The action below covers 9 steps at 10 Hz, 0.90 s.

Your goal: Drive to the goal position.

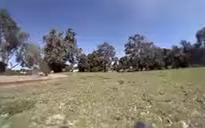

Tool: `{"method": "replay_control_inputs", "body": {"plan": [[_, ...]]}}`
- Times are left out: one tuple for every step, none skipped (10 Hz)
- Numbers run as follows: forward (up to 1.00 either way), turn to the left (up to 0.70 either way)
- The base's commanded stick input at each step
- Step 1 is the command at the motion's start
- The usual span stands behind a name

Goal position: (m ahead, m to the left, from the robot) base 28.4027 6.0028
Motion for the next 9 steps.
{"method": "replay_control_inputs", "body": {"plan": [[1.0,0.0],[1.0,0.0],[1.0,0.0],[1.0,0.0],[1.0,0.0],[1.0,0.0],[1.0,0.0],[1.0,0.0],[1.0,0.0]]}}
